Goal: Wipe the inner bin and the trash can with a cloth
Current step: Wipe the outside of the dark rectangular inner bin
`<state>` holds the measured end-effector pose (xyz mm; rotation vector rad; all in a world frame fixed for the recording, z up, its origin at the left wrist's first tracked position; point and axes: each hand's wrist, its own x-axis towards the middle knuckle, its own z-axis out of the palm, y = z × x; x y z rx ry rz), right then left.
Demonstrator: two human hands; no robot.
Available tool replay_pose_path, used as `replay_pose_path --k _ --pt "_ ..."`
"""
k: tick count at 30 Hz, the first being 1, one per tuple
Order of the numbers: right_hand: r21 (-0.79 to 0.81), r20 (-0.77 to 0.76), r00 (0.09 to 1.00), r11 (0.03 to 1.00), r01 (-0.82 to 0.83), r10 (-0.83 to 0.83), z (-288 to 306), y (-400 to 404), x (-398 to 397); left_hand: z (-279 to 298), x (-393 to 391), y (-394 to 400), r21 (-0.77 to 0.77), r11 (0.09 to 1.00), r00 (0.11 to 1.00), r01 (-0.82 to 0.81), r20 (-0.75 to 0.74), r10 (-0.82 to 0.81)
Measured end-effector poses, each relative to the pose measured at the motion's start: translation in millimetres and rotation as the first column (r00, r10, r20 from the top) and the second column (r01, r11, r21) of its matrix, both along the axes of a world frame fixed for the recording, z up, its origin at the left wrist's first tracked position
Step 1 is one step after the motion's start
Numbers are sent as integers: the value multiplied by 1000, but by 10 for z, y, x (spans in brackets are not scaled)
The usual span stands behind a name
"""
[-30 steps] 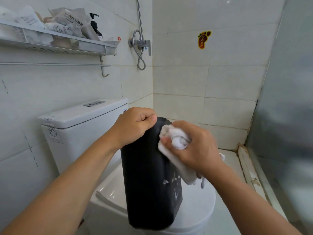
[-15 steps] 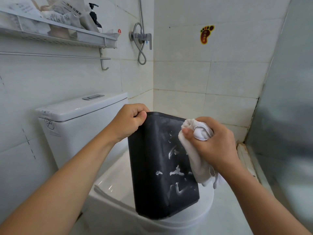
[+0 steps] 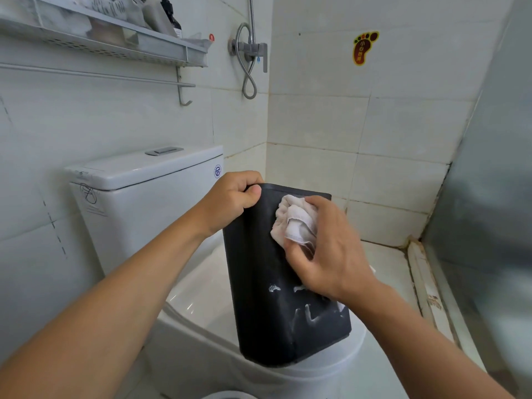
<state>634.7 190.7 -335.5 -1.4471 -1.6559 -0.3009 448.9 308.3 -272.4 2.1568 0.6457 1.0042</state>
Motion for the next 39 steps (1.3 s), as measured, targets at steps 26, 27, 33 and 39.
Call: replay_pose_path --k 26,27,33,39 --pt "117 -7 997 990 79 -79 235 -247 34 -103 25 66 121 978 985 -172 1 173" --pt "78 52 998 997 20 -24 160 -268 -16 -103 31 62 122 978 985 -171 9 171" --pt "-106 -130 988 990 -95 81 144 -394 -83 -117 -8 69 104 981 986 -167 39 163" --pt "-84 -554 811 982 171 -188 386 -165 311 -123 39 31 87 988 991 -125 49 121"
